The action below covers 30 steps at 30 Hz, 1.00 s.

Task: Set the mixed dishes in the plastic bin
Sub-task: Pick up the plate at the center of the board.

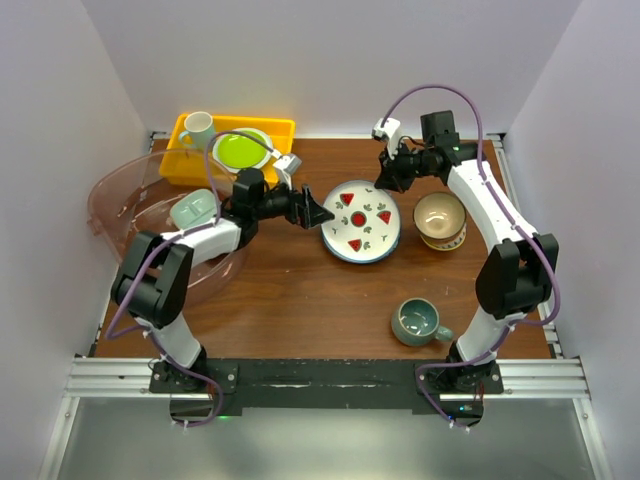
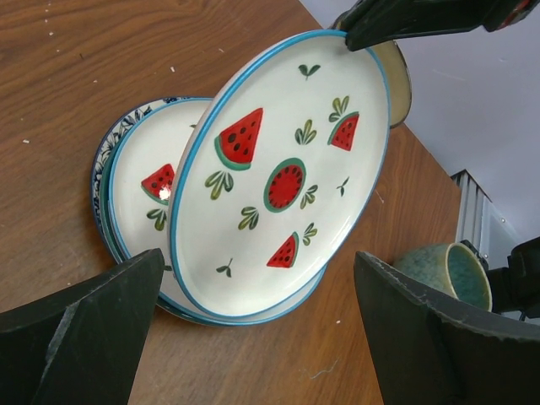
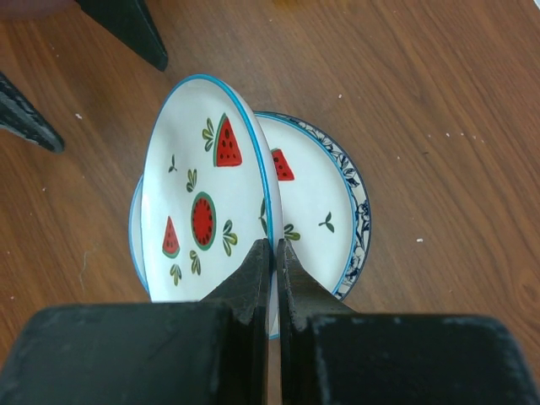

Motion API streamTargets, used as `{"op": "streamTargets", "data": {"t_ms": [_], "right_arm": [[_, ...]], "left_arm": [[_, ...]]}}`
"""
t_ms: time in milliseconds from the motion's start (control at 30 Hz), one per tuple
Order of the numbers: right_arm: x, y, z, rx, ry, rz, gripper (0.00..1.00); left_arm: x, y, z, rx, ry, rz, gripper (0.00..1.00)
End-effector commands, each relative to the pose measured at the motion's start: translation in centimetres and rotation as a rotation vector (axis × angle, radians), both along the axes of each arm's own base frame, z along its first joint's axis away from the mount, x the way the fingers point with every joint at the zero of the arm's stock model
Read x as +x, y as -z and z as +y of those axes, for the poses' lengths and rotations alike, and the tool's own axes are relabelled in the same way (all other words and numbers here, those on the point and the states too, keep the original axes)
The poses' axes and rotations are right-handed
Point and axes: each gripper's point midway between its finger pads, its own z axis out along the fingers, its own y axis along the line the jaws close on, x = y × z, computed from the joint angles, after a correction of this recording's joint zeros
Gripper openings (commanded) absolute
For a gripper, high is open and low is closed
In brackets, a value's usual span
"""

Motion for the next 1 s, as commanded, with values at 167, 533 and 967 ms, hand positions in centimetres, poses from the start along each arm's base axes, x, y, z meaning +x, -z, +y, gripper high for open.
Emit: {"op": "streamTargets", "data": {"t_ms": [167, 533, 967], "right_arm": [[-1.0, -6.7, 1.7, 0.100, -0.073, -0.133, 0.00], [-1.5, -7.3, 2.2, 0.132, -0.099, -0.127, 0.00], [-1.5, -8.7, 2.8, 0.186, -0.085, -0.107, 0.00]], "left_arm": [[3.7, -0.4, -1.3, -0.016, -0.005, -0.076, 0.93], [3.5, -0.4, -3.3, -0.050, 0.101, -0.091, 0.64], [3.3, -2.4, -3.8, -0.086, 0.115, -0.102, 0.06]]}}
